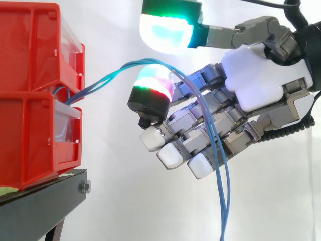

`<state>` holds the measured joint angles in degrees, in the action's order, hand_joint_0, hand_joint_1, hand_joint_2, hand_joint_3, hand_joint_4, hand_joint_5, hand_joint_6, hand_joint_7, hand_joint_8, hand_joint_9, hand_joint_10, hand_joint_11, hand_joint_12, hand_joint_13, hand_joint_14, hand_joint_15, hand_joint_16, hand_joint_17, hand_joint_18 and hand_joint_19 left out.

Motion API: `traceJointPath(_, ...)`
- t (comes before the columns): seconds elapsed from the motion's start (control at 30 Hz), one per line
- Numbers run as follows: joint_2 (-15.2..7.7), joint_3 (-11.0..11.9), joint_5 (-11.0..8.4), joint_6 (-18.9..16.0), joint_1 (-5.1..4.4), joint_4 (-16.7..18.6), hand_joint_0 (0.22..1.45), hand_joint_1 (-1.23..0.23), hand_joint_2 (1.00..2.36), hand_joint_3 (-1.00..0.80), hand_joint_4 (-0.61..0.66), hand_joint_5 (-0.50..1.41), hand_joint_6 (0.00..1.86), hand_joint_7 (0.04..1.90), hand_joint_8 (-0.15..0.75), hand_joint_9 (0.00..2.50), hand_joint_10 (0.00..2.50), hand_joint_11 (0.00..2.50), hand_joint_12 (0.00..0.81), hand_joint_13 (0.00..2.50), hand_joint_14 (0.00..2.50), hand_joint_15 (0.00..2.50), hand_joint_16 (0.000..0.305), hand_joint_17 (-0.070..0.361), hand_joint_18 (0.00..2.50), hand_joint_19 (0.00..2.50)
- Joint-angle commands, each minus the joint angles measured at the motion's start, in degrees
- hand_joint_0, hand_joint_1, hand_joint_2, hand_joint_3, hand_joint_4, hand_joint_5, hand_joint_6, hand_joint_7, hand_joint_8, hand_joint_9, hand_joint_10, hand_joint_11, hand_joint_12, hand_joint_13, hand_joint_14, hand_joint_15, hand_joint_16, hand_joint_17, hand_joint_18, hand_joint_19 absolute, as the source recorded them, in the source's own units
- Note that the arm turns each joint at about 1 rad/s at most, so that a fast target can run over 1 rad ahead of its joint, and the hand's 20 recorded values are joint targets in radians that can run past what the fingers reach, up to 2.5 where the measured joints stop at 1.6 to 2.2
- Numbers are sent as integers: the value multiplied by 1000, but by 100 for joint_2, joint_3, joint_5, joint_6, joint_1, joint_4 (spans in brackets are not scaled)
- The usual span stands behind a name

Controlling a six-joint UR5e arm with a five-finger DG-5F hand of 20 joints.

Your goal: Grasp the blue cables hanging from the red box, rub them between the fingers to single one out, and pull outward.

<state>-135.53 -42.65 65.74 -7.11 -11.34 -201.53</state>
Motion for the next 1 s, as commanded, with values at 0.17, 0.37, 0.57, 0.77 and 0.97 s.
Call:
traceJointPath(0.17,1,2,0,0,0,-18,593,-707,1013,-293,88,-170,852,1074,275,778,12,435,390,720,18,526,48,107,611,540)
traceJointPath(0.37,1,2,0,0,0,-35,623,-810,1014,-278,81,-186,867,1031,269,738,15,434,388,707,20,525,48,107,607,525)
traceJointPath(0.57,1,2,0,0,0,-27,678,-885,1012,-343,55,-195,875,991,257,708,14,426,376,695,20,507,47,106,612,494)
traceJointPath(0.77,1,2,0,0,0,-35,724,-921,1010,-378,13,-199,875,978,245,692,12,430,375,690,18,502,46,104,620,467)
traceJointPath(0.97,-8,2,0,0,0,-35,791,-935,1004,-451,-26,-204,881,1008,228,673,12,418,366,676,17,482,45,101,616,452)
